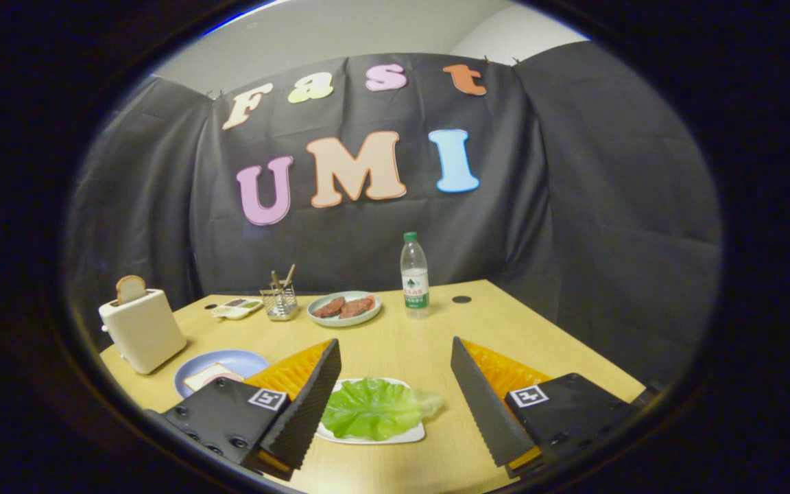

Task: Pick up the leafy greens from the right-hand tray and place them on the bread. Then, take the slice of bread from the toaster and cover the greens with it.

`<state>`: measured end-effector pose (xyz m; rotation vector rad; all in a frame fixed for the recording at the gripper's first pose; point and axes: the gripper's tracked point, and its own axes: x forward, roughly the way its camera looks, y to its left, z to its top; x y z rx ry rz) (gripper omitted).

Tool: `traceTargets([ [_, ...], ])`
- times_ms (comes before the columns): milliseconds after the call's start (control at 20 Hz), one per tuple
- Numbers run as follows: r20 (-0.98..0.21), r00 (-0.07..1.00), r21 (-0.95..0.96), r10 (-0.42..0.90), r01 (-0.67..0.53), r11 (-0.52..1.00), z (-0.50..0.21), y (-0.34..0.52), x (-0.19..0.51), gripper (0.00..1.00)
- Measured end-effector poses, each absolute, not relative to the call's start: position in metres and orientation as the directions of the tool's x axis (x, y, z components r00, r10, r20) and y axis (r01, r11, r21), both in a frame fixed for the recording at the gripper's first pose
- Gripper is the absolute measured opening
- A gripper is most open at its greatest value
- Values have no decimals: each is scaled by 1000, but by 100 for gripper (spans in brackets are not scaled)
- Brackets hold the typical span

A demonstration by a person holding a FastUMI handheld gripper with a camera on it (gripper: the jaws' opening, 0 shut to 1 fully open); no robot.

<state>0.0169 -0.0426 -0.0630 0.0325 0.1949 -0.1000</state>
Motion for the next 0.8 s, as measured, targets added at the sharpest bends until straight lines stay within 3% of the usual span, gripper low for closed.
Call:
traceTargets([
  [800,-488,867,165,-100,205,965,-170,-73,55,99],
])
